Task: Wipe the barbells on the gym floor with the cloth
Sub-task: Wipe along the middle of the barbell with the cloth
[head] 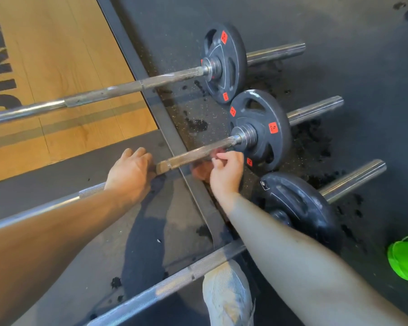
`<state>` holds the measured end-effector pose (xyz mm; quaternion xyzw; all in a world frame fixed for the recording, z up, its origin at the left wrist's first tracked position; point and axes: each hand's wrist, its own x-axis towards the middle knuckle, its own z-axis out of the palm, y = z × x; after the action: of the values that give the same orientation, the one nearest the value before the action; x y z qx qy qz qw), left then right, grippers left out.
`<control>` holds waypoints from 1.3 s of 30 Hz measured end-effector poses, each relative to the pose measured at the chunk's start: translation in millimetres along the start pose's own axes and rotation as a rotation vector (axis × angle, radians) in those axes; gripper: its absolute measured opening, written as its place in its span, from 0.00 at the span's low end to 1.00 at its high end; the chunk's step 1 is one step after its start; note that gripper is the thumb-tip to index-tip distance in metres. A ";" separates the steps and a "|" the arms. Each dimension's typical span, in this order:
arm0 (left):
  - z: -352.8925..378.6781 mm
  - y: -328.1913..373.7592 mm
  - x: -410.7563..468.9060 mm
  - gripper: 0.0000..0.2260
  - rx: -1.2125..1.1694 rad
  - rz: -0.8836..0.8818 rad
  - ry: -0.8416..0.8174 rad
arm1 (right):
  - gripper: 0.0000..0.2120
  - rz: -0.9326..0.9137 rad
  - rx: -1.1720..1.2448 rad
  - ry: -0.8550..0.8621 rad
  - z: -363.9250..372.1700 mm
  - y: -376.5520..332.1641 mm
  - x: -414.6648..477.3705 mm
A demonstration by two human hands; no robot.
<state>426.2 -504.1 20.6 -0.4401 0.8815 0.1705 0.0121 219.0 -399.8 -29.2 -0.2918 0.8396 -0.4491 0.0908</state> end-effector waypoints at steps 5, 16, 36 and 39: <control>1.4 1.7 -0.7 0.09 0.043 -0.006 0.006 | 0.04 0.049 0.085 -0.037 4.4 -15.0 -18.5; 0.3 1.3 0.1 0.08 -0.001 -0.013 0.005 | 0.08 0.068 0.099 0.118 -5.6 -21.7 12.8; -1.5 2.1 -4.9 0.09 0.090 0.045 0.032 | 0.07 -0.299 -0.094 -0.287 29.9 -49.8 -30.8; -0.5 2.3 -5.1 0.09 0.069 0.041 0.027 | 0.06 -0.425 -0.096 -0.361 17.6 -43.9 -14.0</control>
<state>427.5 -499.0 22.7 -0.4234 0.8958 0.1344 0.0120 255.6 -422.8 -5.5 -0.5404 0.7503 -0.3584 0.1287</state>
